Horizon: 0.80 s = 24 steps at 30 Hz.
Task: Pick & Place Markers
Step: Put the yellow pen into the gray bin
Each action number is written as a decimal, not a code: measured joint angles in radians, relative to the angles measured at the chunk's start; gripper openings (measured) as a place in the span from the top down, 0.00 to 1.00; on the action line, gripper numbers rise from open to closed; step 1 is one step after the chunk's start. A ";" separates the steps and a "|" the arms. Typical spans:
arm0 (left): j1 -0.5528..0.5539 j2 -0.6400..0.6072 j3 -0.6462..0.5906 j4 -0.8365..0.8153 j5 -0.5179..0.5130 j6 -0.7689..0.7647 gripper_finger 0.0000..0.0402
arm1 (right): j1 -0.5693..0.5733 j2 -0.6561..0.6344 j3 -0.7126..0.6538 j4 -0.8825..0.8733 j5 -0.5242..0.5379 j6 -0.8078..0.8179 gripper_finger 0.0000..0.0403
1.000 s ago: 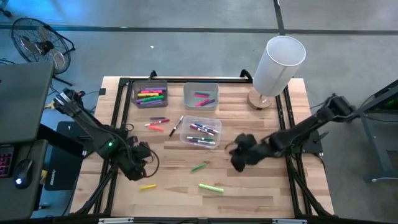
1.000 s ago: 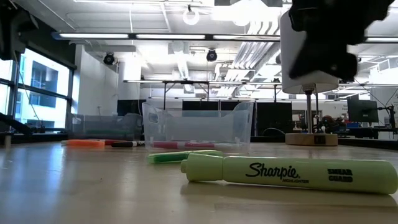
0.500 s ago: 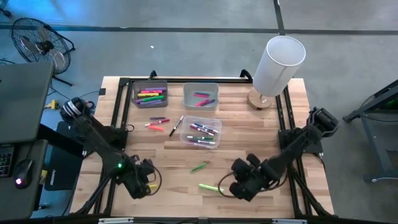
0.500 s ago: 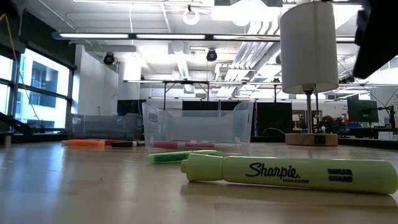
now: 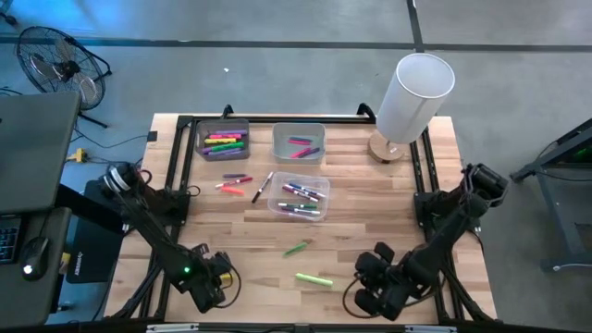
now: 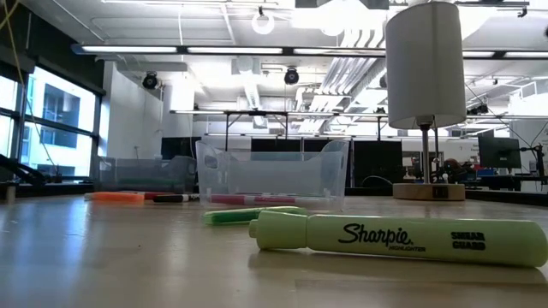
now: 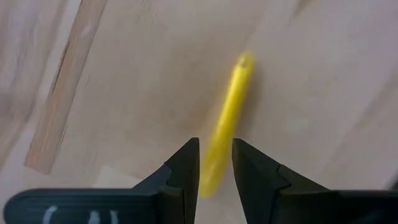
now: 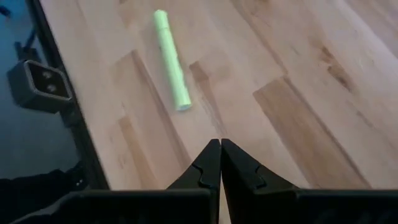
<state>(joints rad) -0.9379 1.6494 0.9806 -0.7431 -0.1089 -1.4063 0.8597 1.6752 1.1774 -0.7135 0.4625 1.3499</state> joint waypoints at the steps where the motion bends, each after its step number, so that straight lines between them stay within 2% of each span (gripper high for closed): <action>1: 0.000 0.015 0.000 0.002 0.000 0.013 0.77 | 0.009 0.000 0.000 0.002 0.002 0.008 1.00; 11: 0.004 0.136 0.008 0.025 0.006 0.087 0.79 | 0.061 -0.001 0.000 0.037 0.003 0.048 0.99; 15: 0.032 0.140 0.007 0.033 0.016 0.076 0.91 | 0.073 -0.001 0.000 0.045 0.002 0.047 1.00; 20: 0.101 0.140 0.006 0.042 0.097 0.045 0.93 | 0.078 -0.001 0.000 0.059 0.006 0.038 1.00; 24: 0.155 0.133 0.027 0.024 0.170 0.076 0.93 | 0.091 -0.002 -0.016 0.066 0.013 0.024 1.00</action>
<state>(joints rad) -0.7826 1.7828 1.0079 -0.7195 0.0614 -1.3300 0.9508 1.6733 1.1618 -0.6475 0.4751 1.3742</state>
